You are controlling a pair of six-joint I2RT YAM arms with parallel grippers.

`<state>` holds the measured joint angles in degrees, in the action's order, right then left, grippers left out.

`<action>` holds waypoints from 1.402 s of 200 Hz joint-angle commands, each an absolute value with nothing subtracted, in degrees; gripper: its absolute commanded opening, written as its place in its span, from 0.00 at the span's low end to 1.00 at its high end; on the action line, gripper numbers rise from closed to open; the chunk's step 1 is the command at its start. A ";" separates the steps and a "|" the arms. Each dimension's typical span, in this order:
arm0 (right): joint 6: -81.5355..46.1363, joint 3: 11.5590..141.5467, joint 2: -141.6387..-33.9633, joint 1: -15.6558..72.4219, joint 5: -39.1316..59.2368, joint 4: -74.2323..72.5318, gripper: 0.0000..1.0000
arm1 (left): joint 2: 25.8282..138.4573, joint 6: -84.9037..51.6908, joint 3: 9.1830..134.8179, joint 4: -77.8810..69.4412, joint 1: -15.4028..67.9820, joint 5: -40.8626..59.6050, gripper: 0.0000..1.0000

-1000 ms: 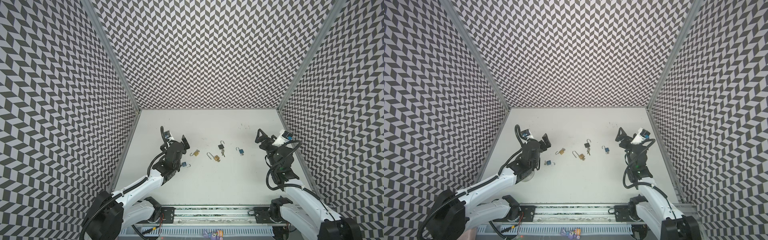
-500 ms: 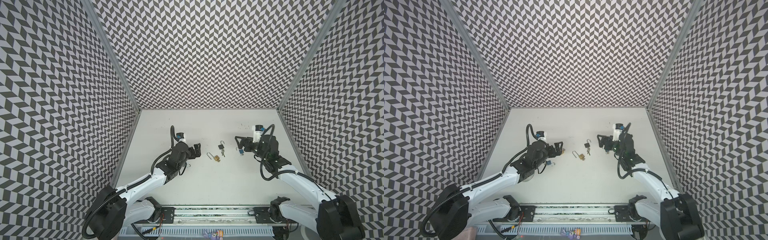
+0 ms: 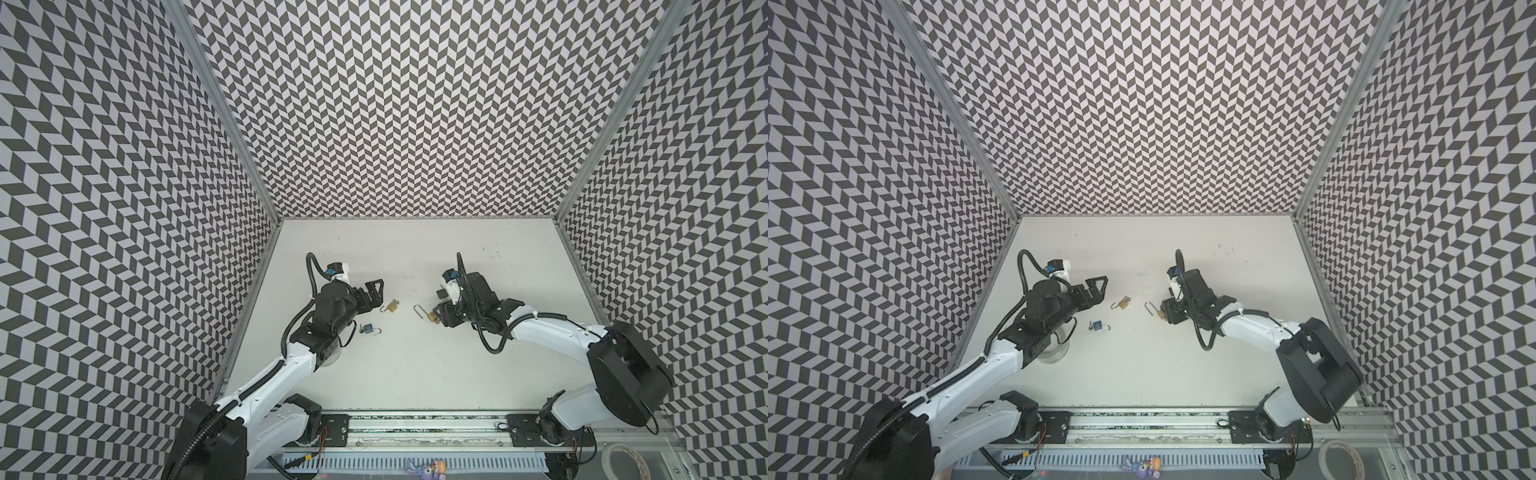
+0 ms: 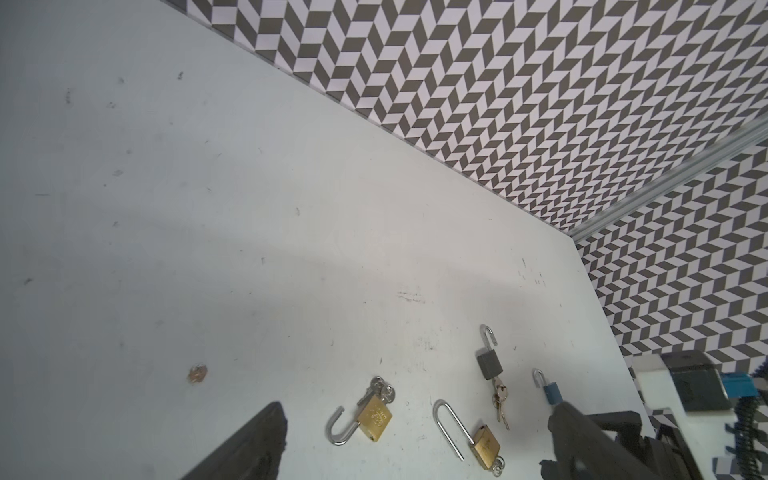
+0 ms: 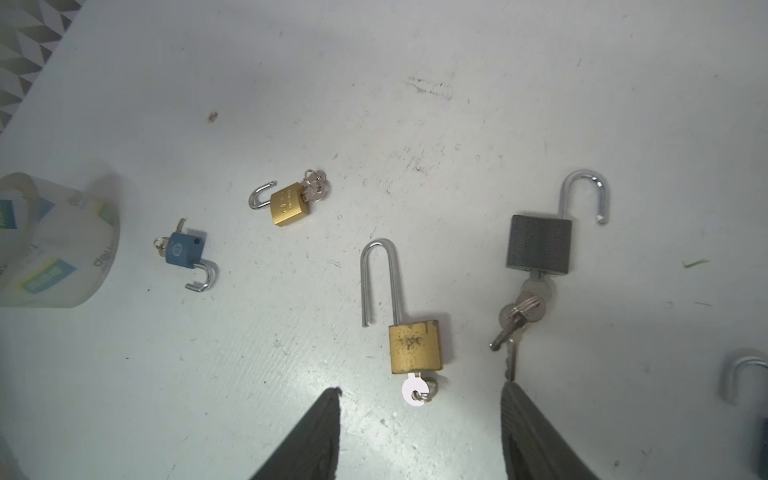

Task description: Lock with the key

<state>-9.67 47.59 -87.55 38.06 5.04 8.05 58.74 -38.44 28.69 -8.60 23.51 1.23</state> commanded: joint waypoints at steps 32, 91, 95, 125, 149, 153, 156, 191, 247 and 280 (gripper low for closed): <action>-5.53 53.87 -94.53 41.05 0.36 11.38 0.54 | 57.09 -38.58 29.06 -8.28 22.23 2.61 0.98; -2.88 57.42 -100.37 43.88 -7.51 14.50 0.56 | 59.70 -37.10 32.28 -6.86 22.02 3.09 0.97; -2.90 57.30 -100.54 43.98 -7.48 14.50 0.56 | 59.70 -37.09 32.26 -6.86 22.01 2.99 0.97; -3.12 57.24 -101.56 44.76 -9.23 15.15 0.54 | 59.60 -38.21 32.01 -6.92 22.02 3.57 0.97; -3.29 57.80 -102.72 44.81 -9.07 15.66 0.53 | 59.14 -38.85 31.40 -7.03 22.02 4.29 0.96; -3.35 57.83 -102.89 44.82 -8.91 15.60 0.53 | 59.08 -38.85 31.25 -7.10 21.99 4.31 0.96; -3.44 57.77 -103.04 44.82 -8.88 15.52 0.53 | 59.04 -38.85 31.23 -7.16 22.03 4.22 0.95; -3.63 58.49 -104.42 44.82 -8.31 16.25 0.52 | 58.92 -38.58 31.79 -6.59 22.04 4.17 0.95; -3.83 58.45 -104.76 44.77 -7.13 17.14 0.38 | 59.41 -37.97 33.47 -5.89 22.00 4.16 0.94; -3.95 57.88 -104.77 44.73 -6.32 17.01 0.30 | 59.77 -38.16 34.20 -5.27 21.99 4.32 0.94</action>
<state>-4.10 58.04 -103.53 44.51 -7.14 15.86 59.61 -38.41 32.14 -6.39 22.44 4.14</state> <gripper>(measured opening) 0.318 0.943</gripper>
